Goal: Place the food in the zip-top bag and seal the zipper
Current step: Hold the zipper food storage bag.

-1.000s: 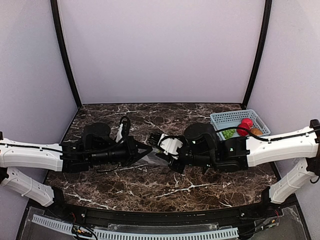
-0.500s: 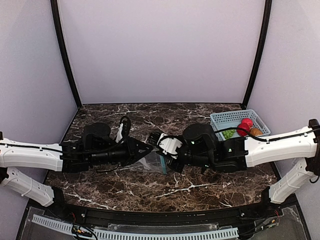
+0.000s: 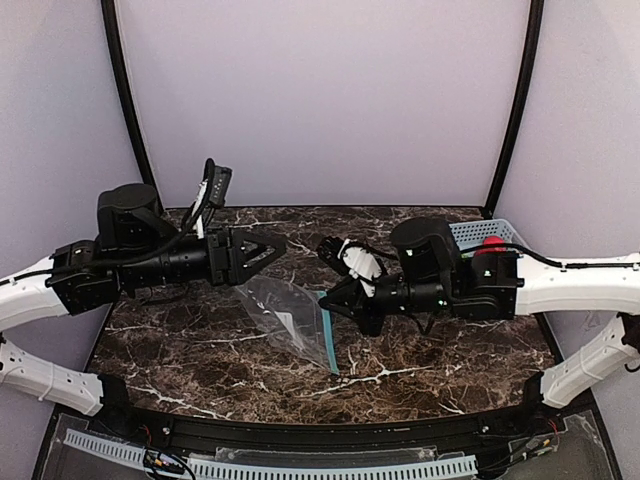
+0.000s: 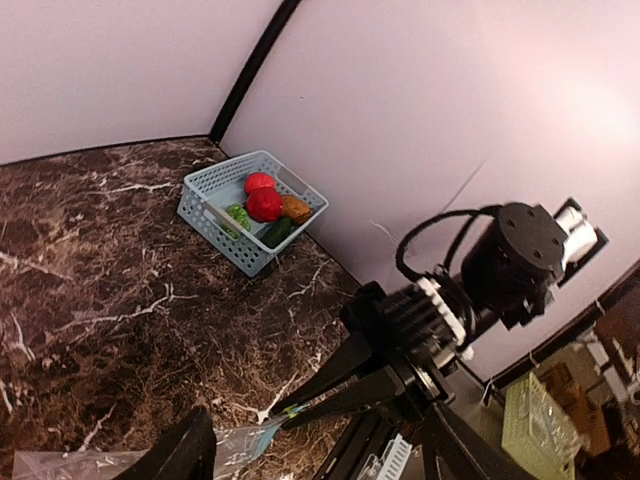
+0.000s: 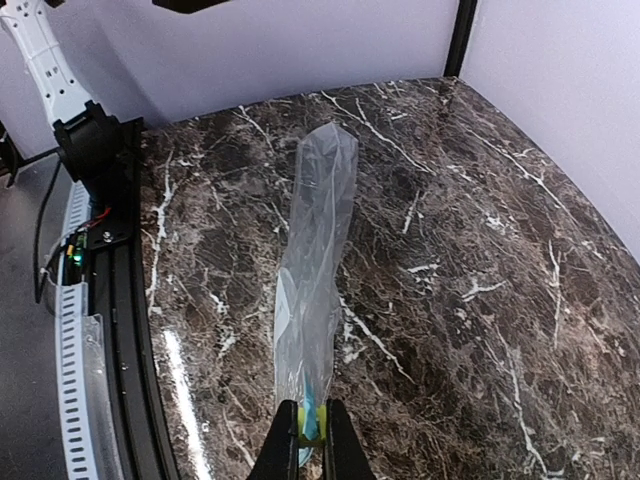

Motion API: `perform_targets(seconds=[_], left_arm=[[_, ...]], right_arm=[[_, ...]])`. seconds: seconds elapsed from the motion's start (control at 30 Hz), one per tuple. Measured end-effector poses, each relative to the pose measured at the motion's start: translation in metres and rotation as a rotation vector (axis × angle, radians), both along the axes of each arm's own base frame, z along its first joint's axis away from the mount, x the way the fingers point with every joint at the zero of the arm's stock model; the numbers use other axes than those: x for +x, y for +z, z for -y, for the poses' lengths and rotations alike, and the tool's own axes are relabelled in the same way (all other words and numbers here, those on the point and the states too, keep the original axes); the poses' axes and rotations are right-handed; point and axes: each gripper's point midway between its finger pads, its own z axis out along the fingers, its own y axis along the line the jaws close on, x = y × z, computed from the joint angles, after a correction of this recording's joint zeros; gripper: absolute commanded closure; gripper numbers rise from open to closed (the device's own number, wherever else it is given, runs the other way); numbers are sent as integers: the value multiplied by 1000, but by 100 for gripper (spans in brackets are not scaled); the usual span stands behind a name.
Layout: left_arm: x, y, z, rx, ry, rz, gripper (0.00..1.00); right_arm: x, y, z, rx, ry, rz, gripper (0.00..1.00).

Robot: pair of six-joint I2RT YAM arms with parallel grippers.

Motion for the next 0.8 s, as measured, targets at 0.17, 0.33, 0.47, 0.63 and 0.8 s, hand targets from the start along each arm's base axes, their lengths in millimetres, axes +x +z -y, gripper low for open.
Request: perform_targets(seconds=[0.17, 0.33, 0.47, 0.63, 0.8], left_arm=[[-21, 3, 15, 138, -208, 173, 32], [-34, -37, 30, 272, -374, 206, 37], [-44, -51, 36, 306, -466, 219, 45], [-52, -56, 43, 304, -543, 220, 56], [-56, -59, 44, 303, -569, 209, 64]], right_arm=[[-16, 13, -3, 43, 82, -136, 100], [-35, 22, -4, 66, 164, -246, 100], [-48, 21, -3, 66, 209, -313, 100], [-55, 20, -2, 62, 237, -360, 100], [-58, 21, -1, 61, 249, -383, 100]])
